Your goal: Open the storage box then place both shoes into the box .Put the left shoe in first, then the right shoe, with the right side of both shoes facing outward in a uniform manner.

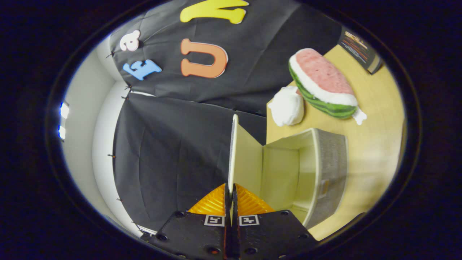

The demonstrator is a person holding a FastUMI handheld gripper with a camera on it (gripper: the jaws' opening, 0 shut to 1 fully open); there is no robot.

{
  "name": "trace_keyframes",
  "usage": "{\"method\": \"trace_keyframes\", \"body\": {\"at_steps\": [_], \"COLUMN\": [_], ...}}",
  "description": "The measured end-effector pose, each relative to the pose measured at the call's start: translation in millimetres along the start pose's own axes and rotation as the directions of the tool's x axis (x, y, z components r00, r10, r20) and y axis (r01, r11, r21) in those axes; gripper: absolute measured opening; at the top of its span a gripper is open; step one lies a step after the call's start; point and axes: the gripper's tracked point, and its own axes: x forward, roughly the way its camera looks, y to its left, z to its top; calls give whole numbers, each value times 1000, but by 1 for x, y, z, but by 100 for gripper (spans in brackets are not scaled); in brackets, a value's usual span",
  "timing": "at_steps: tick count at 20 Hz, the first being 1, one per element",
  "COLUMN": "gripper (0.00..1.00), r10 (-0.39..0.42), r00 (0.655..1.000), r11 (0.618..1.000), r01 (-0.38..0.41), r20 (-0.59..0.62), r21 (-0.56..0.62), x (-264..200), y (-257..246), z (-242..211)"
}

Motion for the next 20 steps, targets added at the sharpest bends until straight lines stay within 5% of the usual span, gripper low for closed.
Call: {"method": "trace_keyframes", "body": {"at_steps": [7, 11, 18, 20], "gripper": [1, 12, 88, 94], "r10": [-55, -66, -111, -161], "r00": [998, 997, 994, 987], "r11": [993, 984, 967, 944], "r01": [52, 59, 108, 162], "r20": [-24, -35, 1, 28], "r21": [-106, -168, -229, -287], "x": [96, 139, 150, 131], "y": [73, 99, 113, 106], "z": [-23, -42, -58, -55]}}
